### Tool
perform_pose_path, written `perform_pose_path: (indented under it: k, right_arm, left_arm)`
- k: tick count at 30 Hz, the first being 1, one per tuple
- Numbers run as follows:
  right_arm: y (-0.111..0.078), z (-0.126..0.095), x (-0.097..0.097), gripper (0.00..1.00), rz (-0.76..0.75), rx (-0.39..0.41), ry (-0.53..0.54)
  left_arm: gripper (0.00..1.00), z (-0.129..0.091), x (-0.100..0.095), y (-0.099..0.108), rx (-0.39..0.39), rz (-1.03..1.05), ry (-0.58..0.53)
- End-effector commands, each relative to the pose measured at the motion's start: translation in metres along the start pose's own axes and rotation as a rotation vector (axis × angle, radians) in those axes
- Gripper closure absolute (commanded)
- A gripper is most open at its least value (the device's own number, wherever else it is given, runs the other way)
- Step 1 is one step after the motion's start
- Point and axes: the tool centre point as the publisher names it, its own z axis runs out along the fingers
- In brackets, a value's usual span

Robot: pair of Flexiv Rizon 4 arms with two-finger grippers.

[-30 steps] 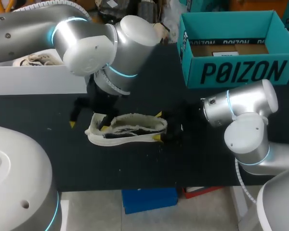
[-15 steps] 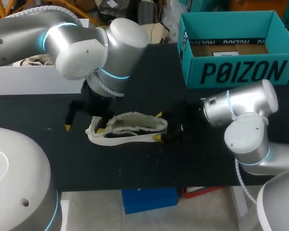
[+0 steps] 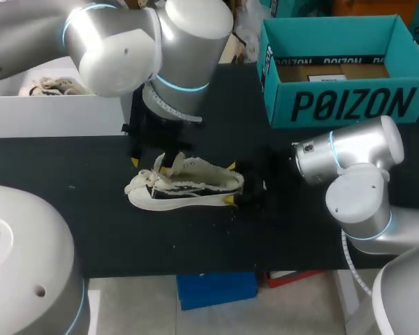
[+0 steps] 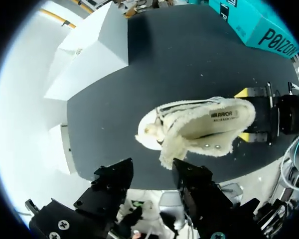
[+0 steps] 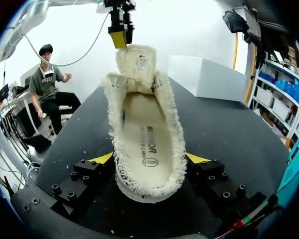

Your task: Take the shoe out of the shoebox, open the shoe tongue, remove and reinsert the insole, then place the shoe into the shoebox

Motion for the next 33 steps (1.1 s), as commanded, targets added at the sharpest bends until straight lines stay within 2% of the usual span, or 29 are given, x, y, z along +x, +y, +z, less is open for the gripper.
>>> perform_pose_path:
  k: [1, 4, 7, 9, 11, 33]
  right_arm:
    - [-0.003, 0.001, 0.0, 1.0, 0.001, 0.002, -0.001]
    - [-0.003, 0.001, 0.0, 1.0, 0.001, 0.002, -0.001]
    - [-0.003, 0.001, 0.0, 1.0, 0.001, 0.002, -0.001]
    - [-0.003, 0.001, 0.0, 1.0, 0.001, 0.002, -0.001]
    - [-0.003, 0.001, 0.0, 1.0, 0.001, 0.002, -0.001]
    - [-0.003, 0.001, 0.0, 1.0, 0.001, 0.002, -0.001]
  left_arm:
    - [1.0, -0.016, 0.009, -0.005, 0.051, 0.916, 0.57]
    - [1.0, -0.024, 0.027, -0.008, -0.006, 1.043, 0.556]
    - [1.0, -0.033, 0.035, -0.011, -0.004, 1.133, 0.603]
    - [1.0, -0.034, 0.04, -0.018, -0.006, 1.187, 0.633]
    - [1.0, -0.028, 0.052, -0.029, -0.042, 1.245, 0.651]
    - [1.0, -0.028, 0.052, -0.029, -0.098, 1.852, 0.953]
